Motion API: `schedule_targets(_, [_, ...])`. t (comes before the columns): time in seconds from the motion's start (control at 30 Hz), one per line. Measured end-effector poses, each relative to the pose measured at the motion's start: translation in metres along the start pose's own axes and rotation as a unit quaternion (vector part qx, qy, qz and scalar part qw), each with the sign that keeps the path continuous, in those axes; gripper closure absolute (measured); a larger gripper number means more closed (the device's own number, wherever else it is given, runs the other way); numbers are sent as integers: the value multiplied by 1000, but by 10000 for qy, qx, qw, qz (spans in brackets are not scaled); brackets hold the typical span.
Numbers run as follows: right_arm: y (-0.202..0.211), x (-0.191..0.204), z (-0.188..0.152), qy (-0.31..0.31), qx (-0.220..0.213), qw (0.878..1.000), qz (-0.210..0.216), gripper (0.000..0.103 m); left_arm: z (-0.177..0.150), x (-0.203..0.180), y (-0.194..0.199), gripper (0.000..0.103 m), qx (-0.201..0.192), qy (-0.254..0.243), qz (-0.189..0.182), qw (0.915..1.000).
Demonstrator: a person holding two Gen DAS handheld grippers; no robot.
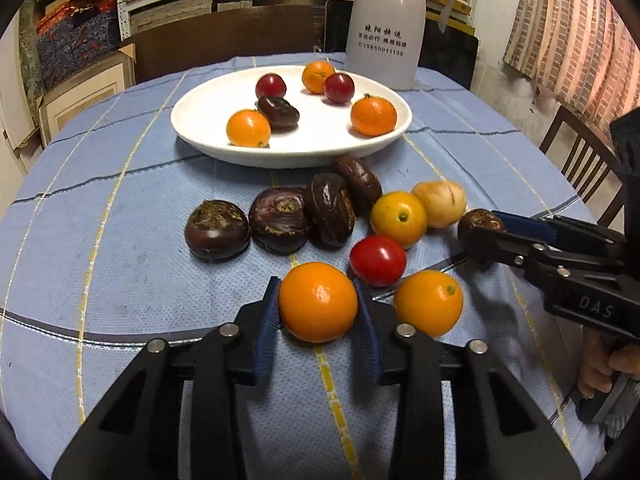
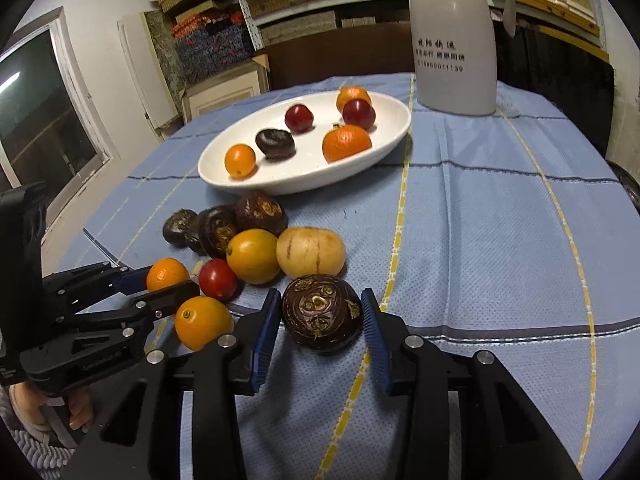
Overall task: Organize fruits
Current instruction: 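Grasp the patterned dark brown fruit with the right tool while the left tool grasps a large tangerine, then carry both fruits over the white plate and open both tools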
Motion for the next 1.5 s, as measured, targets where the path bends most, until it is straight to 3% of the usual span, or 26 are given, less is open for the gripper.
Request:
schedule_targets(0.23, [11,0,0,-14,-218,9997,51,62,5,11,18,67,-305,235,58,9992])
schedule_targets(0.37, [23,-4,10,-210,-374,9988,221,62,24,22,25,67,-399,351,151,9985])
schedule_targets(0.53, [43,-1,53,-113,-624,9978,182,62,74,30,31,67,-654,394,348,9965])
schedule_targets(0.67, [50,3,92,-58,-945,9954,141,62,102,22,17,67,-667,516,165,9963])
schedule_targets(0.87, [15,-14,137,-316,-1149,9928,153,62,114,-2,-30,67,-423,327,62,9986])
schedule_targets(1.07, [-52,-35,153,-593,-720,9954,233,62,111,-8,-63,67,-132,193,71,9997])
schedule_targets(1.13, [-69,-36,154,-546,-601,9965,201,62,110,-8,-68,65,-112,197,90,9997])
schedule_targets(1.2, [-81,-37,153,-514,-428,9973,290,61,110,-7,-68,52,-168,206,143,9995])
schedule_targets(1.3, [-86,-42,149,-629,-400,9968,296,61,111,-8,-64,41,-250,207,183,9993])
schedule_targets(1.5, [-68,-43,153,-720,-610,9949,359,60,107,-4,-53,35,-401,229,259,9986])
Point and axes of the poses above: each gripper's, at about its wrist camera, not at the fingertips, and y roughly against the way its jaws point, x to its left, z to its top, the point moved 1 cm from there along -y, roughly the way its jaws point, and after that the axes turned 14 degrees about z, right-handed, at the moved point
